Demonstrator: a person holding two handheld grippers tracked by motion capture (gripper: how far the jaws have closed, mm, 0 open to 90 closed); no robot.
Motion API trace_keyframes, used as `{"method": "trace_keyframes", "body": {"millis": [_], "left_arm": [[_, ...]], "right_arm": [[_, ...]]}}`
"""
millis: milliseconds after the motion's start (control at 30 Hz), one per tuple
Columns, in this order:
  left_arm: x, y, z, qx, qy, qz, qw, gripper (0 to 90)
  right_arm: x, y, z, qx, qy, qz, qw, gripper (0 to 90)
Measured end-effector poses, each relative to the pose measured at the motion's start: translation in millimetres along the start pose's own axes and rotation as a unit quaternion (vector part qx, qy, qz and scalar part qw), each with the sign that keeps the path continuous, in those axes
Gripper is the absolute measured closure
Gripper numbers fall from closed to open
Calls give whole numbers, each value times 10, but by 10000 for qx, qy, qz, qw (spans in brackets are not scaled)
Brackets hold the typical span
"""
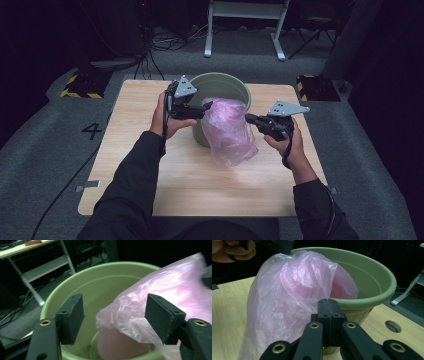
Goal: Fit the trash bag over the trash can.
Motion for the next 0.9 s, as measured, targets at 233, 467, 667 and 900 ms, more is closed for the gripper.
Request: {"method": "trace_keyframes", "body": {"millis": [233, 467, 667, 900], "left_arm": [[-47, 202, -212, -364, 149, 261, 9989, 289], [-131, 437, -113, -718, -156, 532, 9959, 276], [-131, 457, -18, -433, -224, 648, 9967, 595], [-85, 461, -28, -419, -101, 751, 9962, 832]], "right_arm": [[-16, 14, 30, -48, -6, 37, 10000, 900], [-17, -5, 59, -48, -20, 32, 10000, 900], [14, -50, 72, -23, 72, -36, 10000, 895], [6, -75, 46, 0, 140, -76, 9999, 834]]}}
Point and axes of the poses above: each handheld gripper's, and its own axes: z roughly forward along the jaws, x roughly out of its top, y roughly to its right, the point moved 3 cm from there along z, roughly forward along the jaws, and after that the axes turned 1 degree about -y, right-handed, at the moved point
